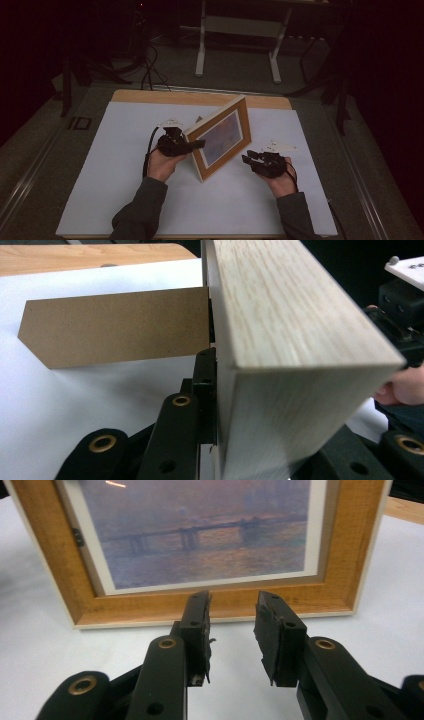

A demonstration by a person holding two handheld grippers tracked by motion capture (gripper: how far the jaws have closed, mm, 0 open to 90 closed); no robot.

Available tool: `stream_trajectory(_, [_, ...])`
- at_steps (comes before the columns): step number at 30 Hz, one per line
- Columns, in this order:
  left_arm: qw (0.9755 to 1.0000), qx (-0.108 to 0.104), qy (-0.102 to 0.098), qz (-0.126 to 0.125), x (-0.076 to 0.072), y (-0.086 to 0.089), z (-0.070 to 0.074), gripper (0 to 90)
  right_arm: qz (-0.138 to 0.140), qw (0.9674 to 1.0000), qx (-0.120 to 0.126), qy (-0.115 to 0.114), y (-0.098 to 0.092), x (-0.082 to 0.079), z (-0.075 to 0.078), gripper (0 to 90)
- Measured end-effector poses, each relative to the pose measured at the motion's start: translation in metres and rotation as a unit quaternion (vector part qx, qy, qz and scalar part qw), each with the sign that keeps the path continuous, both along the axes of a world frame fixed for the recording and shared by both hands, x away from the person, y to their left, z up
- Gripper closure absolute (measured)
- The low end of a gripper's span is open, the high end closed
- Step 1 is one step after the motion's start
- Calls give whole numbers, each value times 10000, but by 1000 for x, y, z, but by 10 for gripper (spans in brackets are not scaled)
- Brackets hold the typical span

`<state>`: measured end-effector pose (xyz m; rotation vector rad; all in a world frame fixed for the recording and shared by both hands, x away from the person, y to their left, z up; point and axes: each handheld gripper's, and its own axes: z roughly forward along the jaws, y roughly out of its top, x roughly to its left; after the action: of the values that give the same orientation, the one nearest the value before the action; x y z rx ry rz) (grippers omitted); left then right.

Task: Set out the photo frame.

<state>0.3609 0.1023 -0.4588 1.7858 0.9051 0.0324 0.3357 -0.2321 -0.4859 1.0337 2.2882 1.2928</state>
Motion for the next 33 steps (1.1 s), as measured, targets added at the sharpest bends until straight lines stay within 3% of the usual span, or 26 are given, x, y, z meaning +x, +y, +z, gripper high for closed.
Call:
stream_trajectory(19, [9989, 3, -25, -468, 2, 9, 0, 754, -357, 9993, -71, 0, -14, 10, -1, 526])
stream_trajectory(33, [9955, -28, -25, -948, 4, 11, -1, 754, -527, 9986, -82, 66, -25, 16, -7, 469])
